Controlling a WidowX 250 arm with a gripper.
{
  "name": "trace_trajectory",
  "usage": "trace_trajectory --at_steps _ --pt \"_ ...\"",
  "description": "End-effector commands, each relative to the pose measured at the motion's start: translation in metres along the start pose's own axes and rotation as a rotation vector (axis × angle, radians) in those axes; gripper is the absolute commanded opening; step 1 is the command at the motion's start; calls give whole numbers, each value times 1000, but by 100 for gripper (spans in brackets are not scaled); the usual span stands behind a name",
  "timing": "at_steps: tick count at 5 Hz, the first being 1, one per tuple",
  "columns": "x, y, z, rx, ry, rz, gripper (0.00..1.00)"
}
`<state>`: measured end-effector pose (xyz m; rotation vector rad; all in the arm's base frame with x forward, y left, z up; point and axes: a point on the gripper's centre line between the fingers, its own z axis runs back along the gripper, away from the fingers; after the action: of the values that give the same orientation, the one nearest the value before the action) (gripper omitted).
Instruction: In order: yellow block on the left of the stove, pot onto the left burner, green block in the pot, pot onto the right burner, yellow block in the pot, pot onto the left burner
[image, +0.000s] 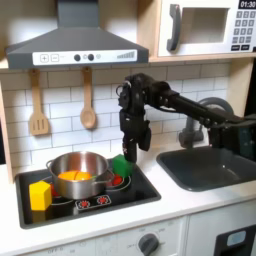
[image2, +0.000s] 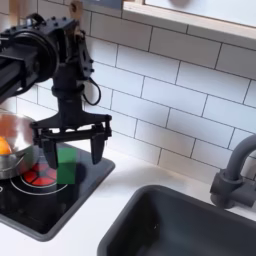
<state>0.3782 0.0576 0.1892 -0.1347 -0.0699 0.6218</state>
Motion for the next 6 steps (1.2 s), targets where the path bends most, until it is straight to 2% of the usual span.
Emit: trace_trajectory --at_steps 1,5,6 --pt "10 8 -2 10 -3 32 100" --pt "18 16 -3 27 -16 52 100" --pt "18 19 -8 36 -7 58 100"
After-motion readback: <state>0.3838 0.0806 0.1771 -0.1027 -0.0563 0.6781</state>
